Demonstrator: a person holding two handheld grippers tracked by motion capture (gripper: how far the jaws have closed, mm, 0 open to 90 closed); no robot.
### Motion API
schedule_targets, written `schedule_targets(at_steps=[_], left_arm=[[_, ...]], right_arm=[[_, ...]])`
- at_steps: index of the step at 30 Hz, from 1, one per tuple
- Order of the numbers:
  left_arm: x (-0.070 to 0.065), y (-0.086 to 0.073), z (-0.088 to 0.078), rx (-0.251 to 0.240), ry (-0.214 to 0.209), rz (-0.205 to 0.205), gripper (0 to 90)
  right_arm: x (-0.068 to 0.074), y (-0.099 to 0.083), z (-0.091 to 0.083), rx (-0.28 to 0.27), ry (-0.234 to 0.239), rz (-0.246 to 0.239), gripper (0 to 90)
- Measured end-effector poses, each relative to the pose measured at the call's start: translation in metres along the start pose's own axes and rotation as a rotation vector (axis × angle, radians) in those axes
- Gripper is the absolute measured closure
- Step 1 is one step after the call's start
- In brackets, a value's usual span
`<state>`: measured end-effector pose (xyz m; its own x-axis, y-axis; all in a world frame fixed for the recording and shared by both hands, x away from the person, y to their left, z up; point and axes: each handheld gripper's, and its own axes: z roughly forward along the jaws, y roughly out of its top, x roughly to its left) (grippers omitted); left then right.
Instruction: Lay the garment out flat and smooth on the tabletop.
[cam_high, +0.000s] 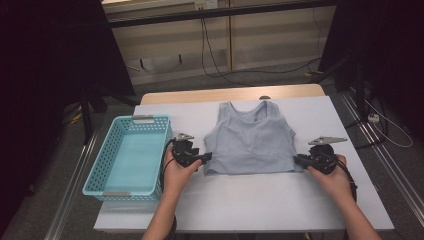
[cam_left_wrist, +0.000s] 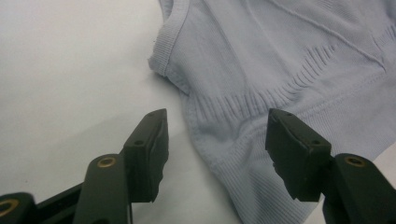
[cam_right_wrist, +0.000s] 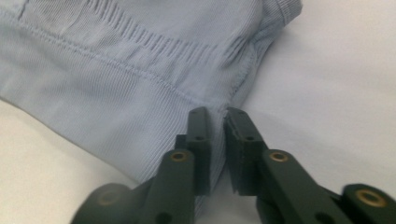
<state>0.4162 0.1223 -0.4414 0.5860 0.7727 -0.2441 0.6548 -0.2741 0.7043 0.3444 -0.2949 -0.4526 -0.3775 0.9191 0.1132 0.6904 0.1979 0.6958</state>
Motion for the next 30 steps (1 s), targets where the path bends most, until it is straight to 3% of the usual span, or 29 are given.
schedule_targets(at_steps=[5, 7, 10, 13, 16, 19, 22, 30], left_arm=[[0.003, 0.000, -0.005, -0.013, 0.018, -0.033, 36.9], [0.004, -0.001, -0.006, -0.010, 0.031, -0.028, 37.1], [0.003, -0.001, -0.005, -0.019, 0.013, -0.044, 40.3], [0.000, -0.001, -0.001, -0.016, 0.013, -0.036, 42.0], [-0.004, -0.001, 0.006, -0.016, 0.015, -0.021, 43.1], [-0.008, 0.000, 0.012, -0.002, 0.003, 0.001, 46.9], [-0.009, 0.001, 0.017, 0.020, -0.012, -0.021, 58.9], [-0.015, 0.004, 0.031, 0.036, -0.026, -0.020, 64.5]], right_arm=[[0.002, -0.001, -0.006, 0.021, -0.004, -0.007, 87.2], [0.003, -0.002, -0.010, 0.016, -0.005, -0.010, 87.3], [0.003, -0.005, -0.019, 0.011, -0.009, -0.008, 87.3], [0.002, -0.010, -0.024, 0.020, -0.023, -0.023, 87.1], [-0.002, -0.012, -0.024, 0.014, -0.017, 0.008, 87.0], [-0.003, -0.013, -0.024, 0.013, -0.024, -0.001, 87.0], [-0.003, -0.014, -0.027, 0.008, -0.027, 0.001, 87.0], [-0.006, -0.017, -0.031, 0.006, -0.042, 0.015, 87.2]])
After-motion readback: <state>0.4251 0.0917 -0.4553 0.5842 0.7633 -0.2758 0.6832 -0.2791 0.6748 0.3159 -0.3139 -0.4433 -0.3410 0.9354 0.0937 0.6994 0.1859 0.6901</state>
